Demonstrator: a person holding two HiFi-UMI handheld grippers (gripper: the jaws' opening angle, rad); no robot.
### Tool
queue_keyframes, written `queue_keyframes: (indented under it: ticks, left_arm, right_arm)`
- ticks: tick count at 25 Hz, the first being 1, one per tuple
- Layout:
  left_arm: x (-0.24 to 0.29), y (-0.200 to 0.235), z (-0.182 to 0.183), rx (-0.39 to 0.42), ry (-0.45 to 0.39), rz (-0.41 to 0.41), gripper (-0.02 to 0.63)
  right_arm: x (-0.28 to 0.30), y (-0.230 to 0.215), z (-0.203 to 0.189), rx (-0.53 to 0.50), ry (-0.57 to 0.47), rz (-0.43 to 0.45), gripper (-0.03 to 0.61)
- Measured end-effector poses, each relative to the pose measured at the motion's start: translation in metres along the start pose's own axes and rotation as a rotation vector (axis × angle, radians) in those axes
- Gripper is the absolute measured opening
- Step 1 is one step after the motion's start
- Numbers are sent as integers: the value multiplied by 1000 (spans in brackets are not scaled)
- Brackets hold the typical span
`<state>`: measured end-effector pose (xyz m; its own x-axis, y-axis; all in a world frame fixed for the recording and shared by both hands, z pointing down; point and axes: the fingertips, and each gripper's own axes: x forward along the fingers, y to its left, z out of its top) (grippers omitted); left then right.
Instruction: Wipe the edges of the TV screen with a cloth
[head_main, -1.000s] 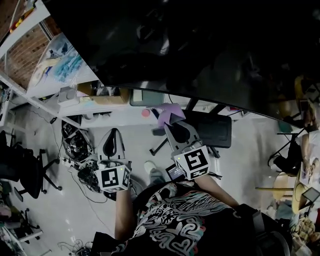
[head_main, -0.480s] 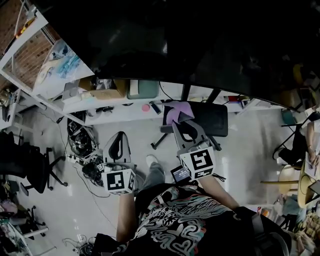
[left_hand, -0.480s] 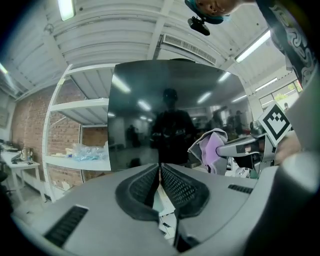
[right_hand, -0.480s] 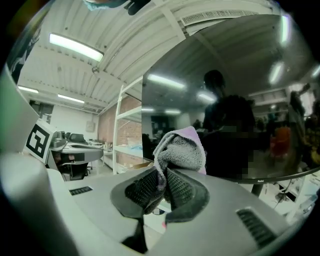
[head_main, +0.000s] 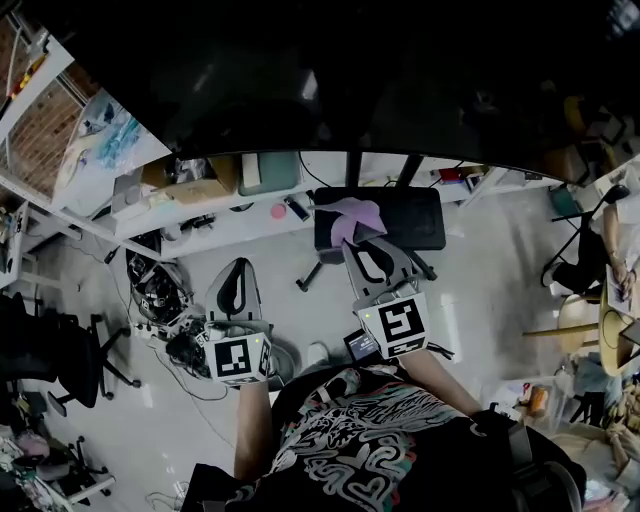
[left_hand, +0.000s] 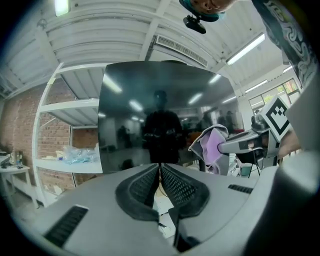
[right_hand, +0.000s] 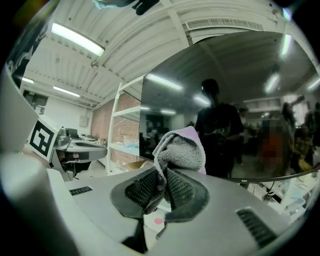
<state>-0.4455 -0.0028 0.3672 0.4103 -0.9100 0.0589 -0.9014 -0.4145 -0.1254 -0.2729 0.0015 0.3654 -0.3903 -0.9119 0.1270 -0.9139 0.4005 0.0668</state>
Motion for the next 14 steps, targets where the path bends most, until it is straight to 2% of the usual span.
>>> queue_keyframes:
  ticks: [14]
  left_arm:
    - [-1, -6, 0, -15, -17, -77, 26]
  right_arm:
    - [-12, 13, 5, -16, -3, -39, 69]
